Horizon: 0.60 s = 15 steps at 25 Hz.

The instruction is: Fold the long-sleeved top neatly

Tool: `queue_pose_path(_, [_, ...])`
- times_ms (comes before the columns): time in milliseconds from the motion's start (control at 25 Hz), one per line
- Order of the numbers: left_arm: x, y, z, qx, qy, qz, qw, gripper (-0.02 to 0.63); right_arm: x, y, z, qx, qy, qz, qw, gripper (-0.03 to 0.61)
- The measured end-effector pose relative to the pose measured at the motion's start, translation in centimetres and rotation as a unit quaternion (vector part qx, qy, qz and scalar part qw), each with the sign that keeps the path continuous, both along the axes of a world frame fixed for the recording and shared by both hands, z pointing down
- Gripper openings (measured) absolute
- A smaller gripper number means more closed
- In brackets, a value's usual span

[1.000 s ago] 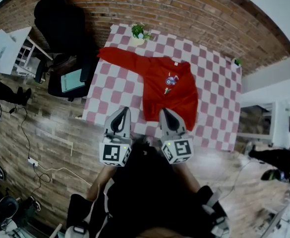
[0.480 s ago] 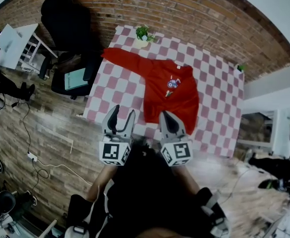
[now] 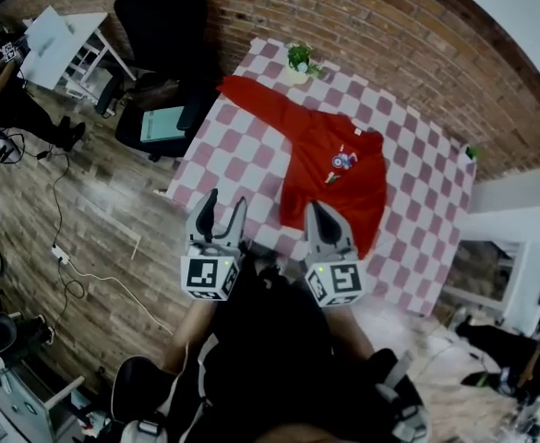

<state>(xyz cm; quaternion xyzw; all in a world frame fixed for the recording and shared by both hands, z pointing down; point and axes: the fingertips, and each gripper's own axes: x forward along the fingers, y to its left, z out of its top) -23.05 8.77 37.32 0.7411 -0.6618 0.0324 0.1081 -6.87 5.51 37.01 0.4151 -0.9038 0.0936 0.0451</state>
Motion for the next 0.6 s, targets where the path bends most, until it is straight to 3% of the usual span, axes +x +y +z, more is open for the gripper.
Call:
queue_pose_path(280, [-4.6,-3.6,1.8,-0.001,0.006,-0.022,0.9997,0.21,-2.6,-3.1,-0.1,0.003,0.004,-0.009,1.0,0.008])
queue_pose_path(600, [-12.4,-13.0,5.2,-0.027,0.026,-0.012,0.9992,0.21,-8.1,-8.9,-0.1,-0.002,0.022,0.002,1.0,0.008])
